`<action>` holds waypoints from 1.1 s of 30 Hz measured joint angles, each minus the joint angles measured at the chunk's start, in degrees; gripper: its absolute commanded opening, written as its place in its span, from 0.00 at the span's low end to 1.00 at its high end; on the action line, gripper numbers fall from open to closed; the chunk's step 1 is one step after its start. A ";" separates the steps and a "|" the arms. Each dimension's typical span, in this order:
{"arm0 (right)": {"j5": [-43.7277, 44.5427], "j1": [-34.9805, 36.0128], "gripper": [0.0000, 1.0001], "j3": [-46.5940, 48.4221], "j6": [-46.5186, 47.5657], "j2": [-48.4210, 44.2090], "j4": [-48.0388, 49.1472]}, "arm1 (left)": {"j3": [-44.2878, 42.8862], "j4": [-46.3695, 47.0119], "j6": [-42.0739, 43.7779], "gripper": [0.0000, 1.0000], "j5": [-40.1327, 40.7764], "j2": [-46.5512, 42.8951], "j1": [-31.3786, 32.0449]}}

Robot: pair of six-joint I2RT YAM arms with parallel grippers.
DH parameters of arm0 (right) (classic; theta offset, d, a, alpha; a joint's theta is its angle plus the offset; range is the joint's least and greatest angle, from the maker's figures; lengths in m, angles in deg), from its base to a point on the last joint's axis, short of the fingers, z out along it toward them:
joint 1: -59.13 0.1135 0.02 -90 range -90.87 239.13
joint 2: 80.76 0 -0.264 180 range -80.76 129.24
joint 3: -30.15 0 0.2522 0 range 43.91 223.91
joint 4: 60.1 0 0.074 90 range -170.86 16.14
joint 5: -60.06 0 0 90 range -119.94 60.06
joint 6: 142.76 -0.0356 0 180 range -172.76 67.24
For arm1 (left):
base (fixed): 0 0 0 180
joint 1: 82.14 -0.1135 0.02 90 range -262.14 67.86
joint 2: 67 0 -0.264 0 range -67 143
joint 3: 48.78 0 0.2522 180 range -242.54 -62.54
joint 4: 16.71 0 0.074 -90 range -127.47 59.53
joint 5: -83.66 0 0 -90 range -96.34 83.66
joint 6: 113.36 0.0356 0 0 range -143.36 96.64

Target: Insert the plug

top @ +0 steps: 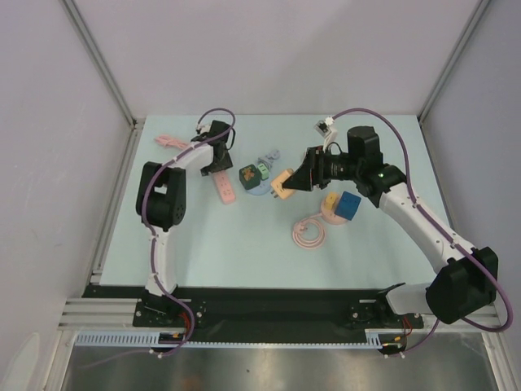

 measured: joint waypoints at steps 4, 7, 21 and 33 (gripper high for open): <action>0.46 0.00 0.00 0.00 0.31 0.00 -0.26 | 0.28 1.05 -1.05 0.21 -2.38 1.16 0.04; 1.16 0.02 0.00 0.00 1.09 0.00 -0.87 | 2.05 2.64 -0.33 0.07 -2.86 0.37 0.00; 8.92 3.65 0.00 -1.40 4.24 -3.82 -6.69 | 33.42 5.07 -2.75 0.00 -2.16 -21.90 10.56; 20.85 14.40 0.00 -3.96 10.12 -3.17 -9.70 | 38.03 0.22 -7.17 1.00 -6.25 -27.93 13.94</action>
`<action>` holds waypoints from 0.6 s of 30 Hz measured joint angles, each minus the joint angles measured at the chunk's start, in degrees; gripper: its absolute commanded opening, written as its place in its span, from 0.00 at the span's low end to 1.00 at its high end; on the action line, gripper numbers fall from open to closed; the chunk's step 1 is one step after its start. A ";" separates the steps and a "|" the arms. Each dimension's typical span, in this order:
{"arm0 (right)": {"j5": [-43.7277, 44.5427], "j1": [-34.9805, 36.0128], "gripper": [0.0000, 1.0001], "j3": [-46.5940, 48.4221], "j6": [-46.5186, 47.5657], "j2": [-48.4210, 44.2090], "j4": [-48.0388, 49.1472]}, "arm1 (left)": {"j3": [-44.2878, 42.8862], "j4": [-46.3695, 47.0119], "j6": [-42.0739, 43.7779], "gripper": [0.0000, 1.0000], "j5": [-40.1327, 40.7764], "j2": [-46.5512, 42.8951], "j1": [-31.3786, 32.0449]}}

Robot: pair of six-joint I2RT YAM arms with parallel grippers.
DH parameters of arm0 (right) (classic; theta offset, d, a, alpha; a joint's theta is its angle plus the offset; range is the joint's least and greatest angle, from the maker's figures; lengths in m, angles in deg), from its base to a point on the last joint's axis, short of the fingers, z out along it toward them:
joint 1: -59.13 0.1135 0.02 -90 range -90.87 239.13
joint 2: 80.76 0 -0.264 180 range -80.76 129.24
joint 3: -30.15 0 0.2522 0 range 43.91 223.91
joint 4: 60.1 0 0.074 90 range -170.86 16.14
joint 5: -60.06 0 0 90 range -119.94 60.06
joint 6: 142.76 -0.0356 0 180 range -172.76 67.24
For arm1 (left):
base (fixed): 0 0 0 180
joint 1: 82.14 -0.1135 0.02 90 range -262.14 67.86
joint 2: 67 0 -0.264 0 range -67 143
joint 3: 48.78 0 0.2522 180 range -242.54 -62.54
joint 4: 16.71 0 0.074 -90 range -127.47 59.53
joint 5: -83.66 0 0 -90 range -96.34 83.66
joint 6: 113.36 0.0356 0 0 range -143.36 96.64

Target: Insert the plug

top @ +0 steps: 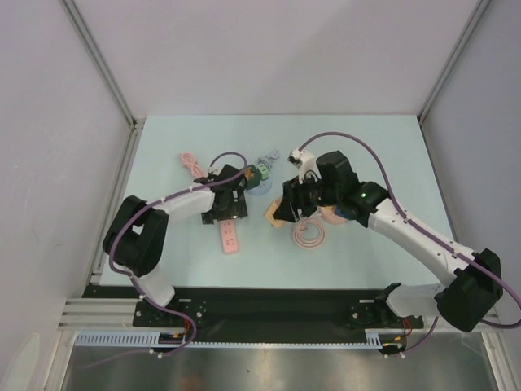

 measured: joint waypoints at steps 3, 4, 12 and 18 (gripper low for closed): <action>3.48 4.92 0.00 2.10 3.45 2.47 0.15 | -3.30 -2.14 1.11 1.00 -3.50 -1.22 -2.67; 4.24 6.67 0.00 3.76 5.03 4.37 -0.11 | -4.42 -2.23 1.92 1.00 -4.85 -2.08 -4.57; 3.89 13.38 0.00 14.71 22.18 19.37 -0.35 | -6.62 2.12 7.45 1.00 -20.61 -11.80 -25.18; 2.05 14.75 0.00 20.13 34.58 30.38 -0.42 | 4.79 12.31 6.84 1.00 -38.80 -12.41 -38.18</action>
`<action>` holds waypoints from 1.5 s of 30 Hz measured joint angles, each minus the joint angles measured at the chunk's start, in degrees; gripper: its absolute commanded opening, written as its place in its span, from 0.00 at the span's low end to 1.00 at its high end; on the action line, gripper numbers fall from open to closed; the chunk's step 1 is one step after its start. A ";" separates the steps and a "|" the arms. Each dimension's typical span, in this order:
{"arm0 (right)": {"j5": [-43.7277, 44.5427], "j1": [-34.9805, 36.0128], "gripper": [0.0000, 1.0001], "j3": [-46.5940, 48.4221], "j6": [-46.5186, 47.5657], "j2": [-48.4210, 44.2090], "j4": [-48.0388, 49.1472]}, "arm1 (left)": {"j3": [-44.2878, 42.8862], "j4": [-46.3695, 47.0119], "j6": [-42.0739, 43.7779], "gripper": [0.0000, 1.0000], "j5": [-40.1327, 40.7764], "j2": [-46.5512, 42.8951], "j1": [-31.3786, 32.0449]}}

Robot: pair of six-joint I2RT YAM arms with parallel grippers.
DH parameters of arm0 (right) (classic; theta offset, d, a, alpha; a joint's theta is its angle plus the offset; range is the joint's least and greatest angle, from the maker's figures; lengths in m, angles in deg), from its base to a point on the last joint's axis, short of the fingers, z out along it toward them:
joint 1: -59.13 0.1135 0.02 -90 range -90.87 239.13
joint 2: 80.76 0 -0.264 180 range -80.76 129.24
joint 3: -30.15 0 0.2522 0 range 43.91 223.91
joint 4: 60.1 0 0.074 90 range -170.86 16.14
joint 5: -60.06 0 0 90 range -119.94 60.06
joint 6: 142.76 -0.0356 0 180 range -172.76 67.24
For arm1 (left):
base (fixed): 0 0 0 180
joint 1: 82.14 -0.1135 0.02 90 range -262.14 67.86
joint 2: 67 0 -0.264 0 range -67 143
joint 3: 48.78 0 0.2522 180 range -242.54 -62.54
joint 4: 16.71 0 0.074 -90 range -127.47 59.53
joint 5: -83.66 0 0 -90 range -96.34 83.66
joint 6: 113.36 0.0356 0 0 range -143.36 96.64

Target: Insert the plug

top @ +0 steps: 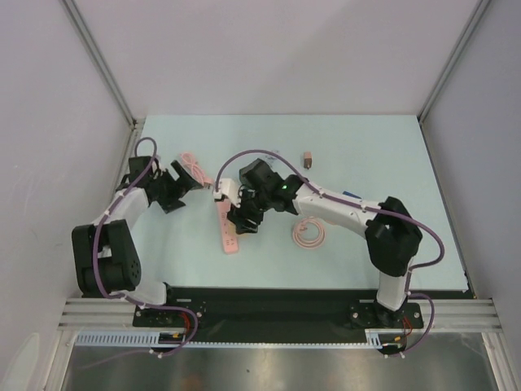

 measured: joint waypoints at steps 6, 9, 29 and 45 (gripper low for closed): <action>-1.86 2.01 0.00 3.06 10.78 5.88 -1.79 | 4.20 1.33 0.02 1.00 -5.84 0.44 0.15; -2.05 2.64 0.00 4.76 14.38 7.08 -2.27 | 5.03 2.14 -0.04 1.00 -5.88 -1.27 0.17; -7.08 -3.93 0.00 27.91 27.28 24.04 -10.62 | 7.17 -5.46 -6.03 1.00 14.43 -5.09 -1.22; -11.39 -3.76 0.00 24.48 29.33 23.98 -5.53 | 7.15 -6.05 -5.99 1.00 15.87 -5.62 -1.22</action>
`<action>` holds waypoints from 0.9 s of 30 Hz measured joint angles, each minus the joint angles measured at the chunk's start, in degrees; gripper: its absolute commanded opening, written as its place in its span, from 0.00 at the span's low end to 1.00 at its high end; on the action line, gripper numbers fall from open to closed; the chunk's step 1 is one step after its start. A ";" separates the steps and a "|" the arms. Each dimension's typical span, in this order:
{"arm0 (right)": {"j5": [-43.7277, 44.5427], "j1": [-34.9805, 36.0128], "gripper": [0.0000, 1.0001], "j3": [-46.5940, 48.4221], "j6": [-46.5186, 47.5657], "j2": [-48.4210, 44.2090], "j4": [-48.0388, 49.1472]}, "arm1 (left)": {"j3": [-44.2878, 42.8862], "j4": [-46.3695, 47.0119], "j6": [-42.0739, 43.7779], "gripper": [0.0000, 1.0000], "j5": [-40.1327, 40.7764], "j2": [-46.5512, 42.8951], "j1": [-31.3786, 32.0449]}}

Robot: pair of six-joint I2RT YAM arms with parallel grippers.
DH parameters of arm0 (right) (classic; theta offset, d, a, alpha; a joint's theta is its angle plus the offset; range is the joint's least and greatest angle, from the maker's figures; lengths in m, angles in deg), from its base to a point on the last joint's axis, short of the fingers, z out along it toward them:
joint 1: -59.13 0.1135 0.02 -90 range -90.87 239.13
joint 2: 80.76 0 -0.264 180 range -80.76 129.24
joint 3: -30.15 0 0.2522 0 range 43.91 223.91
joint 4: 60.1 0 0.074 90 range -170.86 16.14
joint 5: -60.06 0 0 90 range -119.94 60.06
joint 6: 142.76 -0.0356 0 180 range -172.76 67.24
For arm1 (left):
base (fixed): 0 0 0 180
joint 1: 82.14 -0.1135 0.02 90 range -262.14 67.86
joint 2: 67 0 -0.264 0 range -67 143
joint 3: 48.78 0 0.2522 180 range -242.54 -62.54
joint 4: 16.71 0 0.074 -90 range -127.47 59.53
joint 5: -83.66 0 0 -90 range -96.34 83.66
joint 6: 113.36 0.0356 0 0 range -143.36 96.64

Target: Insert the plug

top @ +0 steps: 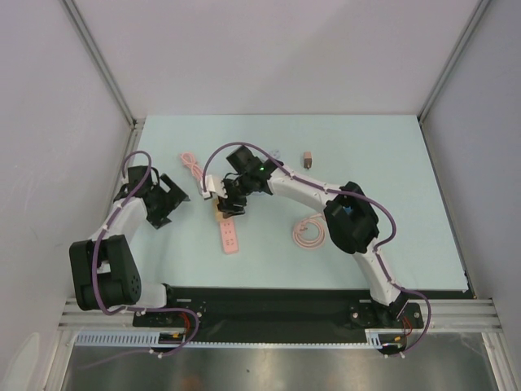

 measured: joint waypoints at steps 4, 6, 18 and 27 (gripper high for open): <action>0.79 -0.52 0.00 0.00 -0.02 0.00 0.39 | -0.04 -0.26 0.31 1.00 0.07 -0.17 0.00; 1.14 -0.85 0.00 0.09 -0.04 0.00 0.35 | -0.11 -0.44 0.55 1.00 0.11 -0.46 0.00; 1.77 -1.16 0.00 1.38 0.55 0.04 -2.73 | -0.81 -0.59 0.61 1.00 0.48 -0.72 0.00; 1.97 -1.22 0.00 2.51 0.37 0.26 -3.98 | -0.81 -0.63 0.59 1.00 0.48 -0.72 0.00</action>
